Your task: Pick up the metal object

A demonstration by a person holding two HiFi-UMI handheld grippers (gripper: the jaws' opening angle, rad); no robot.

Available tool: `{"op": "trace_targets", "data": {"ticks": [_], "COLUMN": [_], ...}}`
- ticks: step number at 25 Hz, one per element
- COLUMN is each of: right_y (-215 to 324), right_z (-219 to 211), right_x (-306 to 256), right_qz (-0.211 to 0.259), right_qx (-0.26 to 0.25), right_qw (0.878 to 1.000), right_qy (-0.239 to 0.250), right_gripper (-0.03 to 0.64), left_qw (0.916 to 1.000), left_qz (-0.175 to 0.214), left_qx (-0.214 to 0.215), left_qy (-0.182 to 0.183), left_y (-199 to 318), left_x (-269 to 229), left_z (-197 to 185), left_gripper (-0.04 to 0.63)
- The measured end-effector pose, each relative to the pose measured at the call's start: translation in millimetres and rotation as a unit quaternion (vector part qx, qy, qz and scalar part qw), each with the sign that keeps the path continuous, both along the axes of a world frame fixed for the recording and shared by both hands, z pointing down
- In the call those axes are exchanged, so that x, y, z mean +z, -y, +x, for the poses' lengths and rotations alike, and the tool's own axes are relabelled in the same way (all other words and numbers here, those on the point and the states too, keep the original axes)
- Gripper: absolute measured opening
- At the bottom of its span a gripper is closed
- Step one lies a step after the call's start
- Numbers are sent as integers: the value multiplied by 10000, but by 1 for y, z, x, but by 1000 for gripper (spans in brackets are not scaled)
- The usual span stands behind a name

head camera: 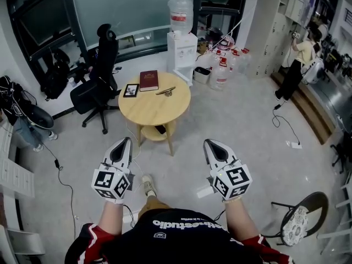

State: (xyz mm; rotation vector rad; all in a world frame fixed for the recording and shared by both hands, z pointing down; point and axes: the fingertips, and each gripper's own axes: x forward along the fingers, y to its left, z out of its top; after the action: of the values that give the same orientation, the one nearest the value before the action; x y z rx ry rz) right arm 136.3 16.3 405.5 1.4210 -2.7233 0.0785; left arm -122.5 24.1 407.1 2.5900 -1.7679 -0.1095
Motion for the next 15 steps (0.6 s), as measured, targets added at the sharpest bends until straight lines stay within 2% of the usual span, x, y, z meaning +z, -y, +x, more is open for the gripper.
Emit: {"op": "trace_targets", "data": {"ticks": [7,11,15], "right_y": [1,4,12], "right_z": [-2,2,1], "right_x": [2,-4,-7], "right_qz": [-121,-41,114], "right_qx": [-98,-60,86], "right_qw": [9998,9996,9992], "right_qy": [141,278,367], "right_gripper": [26,26,26], "left_qw": [9999,9999,9998], "left_qz": [67,85,141], "left_qx": [-102,-118,-73], "left_qy": [-104,31,-128], "left_y": [-4,-4,2], "left_x": [-2,-3,-6], "left_z": [-6,-6,-11], "left_gripper": [16,15,15]}}
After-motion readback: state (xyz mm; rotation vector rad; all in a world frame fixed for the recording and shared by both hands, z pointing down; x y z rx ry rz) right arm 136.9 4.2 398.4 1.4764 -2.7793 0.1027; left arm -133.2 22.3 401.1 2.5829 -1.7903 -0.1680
